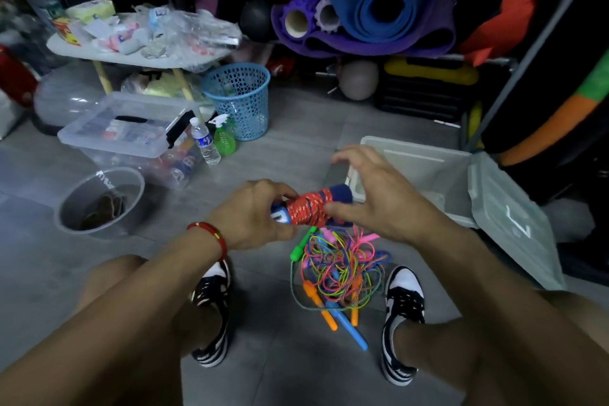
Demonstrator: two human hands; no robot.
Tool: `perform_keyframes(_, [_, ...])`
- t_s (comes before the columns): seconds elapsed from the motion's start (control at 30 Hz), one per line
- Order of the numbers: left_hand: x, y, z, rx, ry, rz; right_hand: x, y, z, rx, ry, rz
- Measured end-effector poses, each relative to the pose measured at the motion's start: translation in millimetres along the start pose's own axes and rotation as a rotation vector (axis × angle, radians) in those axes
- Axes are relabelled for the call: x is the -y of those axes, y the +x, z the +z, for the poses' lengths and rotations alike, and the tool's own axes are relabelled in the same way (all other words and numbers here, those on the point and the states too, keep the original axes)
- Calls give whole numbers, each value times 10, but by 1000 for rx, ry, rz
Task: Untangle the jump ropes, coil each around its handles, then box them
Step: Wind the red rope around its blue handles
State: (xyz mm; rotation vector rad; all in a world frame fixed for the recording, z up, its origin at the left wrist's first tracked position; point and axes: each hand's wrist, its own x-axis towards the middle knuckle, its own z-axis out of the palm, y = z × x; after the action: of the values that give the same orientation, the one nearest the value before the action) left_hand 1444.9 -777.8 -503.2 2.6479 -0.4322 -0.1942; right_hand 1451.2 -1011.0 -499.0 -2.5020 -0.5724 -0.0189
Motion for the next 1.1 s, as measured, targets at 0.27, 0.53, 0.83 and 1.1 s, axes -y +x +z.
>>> perform_keyframes(0.27, [-840, 1033, 162, -108, 178, 668, -744, 75, -718, 403, 56, 239])
perform_keyframes(0.53, [-1550, 1974, 1437, 1, 222, 709, -2156, -944, -544, 72, 655, 703])
perform_keyframes(0.83, [-940, 2181, 2778, 262, -80, 397, -3175, -2310, 1072, -718, 1251, 1704])
perform_keyframes(1.1, [-569, 2267, 2893, 340, 2, 416, -3531, -2599, 1718, -1136, 1430, 1707])
